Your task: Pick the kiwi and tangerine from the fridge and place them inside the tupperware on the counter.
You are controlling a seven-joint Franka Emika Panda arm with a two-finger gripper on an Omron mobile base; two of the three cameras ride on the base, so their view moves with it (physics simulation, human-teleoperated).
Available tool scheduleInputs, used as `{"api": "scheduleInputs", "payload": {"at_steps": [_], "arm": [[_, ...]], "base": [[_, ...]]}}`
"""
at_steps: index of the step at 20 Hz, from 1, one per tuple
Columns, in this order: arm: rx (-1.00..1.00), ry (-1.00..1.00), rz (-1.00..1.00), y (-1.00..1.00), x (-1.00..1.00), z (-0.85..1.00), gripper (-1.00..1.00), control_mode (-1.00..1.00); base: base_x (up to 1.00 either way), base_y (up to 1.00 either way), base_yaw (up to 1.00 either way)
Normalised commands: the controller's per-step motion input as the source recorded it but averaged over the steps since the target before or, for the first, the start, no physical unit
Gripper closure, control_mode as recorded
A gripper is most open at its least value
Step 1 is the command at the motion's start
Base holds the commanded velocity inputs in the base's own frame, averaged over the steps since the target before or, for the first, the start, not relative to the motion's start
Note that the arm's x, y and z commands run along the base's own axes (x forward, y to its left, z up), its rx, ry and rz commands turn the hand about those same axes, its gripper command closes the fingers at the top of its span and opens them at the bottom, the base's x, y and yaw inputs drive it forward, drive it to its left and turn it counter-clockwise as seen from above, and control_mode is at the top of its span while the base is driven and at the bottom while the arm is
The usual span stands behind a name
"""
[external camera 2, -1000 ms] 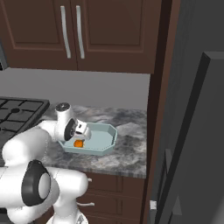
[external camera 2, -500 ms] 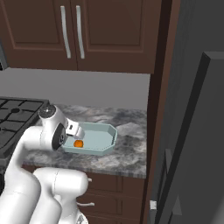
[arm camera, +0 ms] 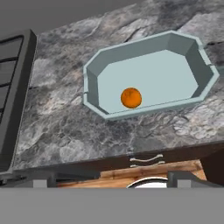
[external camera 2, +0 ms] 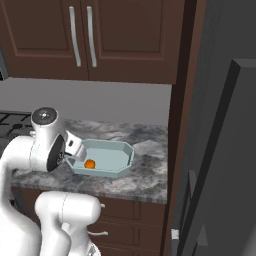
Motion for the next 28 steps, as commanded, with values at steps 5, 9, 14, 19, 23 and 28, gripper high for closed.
{"api": "scheduleInputs", "payload": {"at_steps": [5, 9, 14, 19, 23, 28], "arm": [[0.01, 0.00, 0.00, -0.02, -1.00, 0.49, -1.00, -1.00], [0.00, 0.00, 0.00, 0.00, -0.94, 0.26, -1.00, -1.00], [-0.04, 0.04, 0.02, 0.05, -0.24, 0.03, -1.00, -1.00], [0.00, -0.05, 0.00, 0.00, -0.23, -0.01, -1.00, -1.00], [-0.02, -0.11, 0.00, 0.03, -0.44, -0.08, -1.00, 1.00], [0.00, 0.00, 0.00, 0.00, 0.00, 0.00, -1.00, 1.00]], "base": [[0.00, 0.00, 0.00], [0.00, 0.00, 0.00], [0.00, 0.00, 0.00], [0.00, 0.00, 0.00], [-0.50, 0.12, 0.00], [-1.00, 0.41, -0.25]]}}
